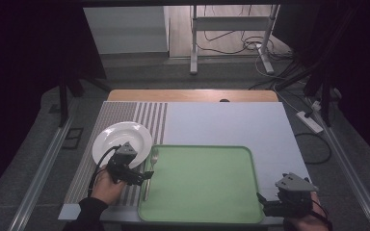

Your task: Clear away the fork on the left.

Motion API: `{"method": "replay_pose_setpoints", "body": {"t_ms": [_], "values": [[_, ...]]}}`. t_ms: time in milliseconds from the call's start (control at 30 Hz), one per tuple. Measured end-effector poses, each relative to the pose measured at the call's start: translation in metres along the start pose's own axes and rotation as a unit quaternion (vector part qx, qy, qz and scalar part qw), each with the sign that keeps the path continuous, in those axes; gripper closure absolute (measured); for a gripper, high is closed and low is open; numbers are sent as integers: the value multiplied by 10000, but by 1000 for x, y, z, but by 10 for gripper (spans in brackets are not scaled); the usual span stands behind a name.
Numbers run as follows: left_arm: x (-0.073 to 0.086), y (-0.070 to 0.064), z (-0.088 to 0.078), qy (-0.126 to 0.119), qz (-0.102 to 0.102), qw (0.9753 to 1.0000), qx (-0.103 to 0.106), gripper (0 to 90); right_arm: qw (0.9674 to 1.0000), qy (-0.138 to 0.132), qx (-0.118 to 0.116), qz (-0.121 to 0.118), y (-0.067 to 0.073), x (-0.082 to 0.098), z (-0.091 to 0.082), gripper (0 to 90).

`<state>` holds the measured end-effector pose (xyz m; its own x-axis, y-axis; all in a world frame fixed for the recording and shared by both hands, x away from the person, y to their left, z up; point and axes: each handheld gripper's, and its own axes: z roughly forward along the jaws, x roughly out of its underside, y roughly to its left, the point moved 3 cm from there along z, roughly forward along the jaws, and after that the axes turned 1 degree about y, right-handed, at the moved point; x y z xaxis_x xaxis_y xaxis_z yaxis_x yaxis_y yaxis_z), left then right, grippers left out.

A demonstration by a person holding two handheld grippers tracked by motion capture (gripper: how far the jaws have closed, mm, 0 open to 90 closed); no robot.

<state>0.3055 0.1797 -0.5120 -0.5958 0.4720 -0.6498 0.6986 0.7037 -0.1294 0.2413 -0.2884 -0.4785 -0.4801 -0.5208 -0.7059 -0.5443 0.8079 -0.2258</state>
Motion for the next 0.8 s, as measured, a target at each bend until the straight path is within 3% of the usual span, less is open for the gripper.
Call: {"method": "replay_pose_setpoints", "body": {"t_ms": [800], "values": [[32,6,-29,-217,-403,9990,15,0,10000,25,-11,66,-1,0,1,0]]}}
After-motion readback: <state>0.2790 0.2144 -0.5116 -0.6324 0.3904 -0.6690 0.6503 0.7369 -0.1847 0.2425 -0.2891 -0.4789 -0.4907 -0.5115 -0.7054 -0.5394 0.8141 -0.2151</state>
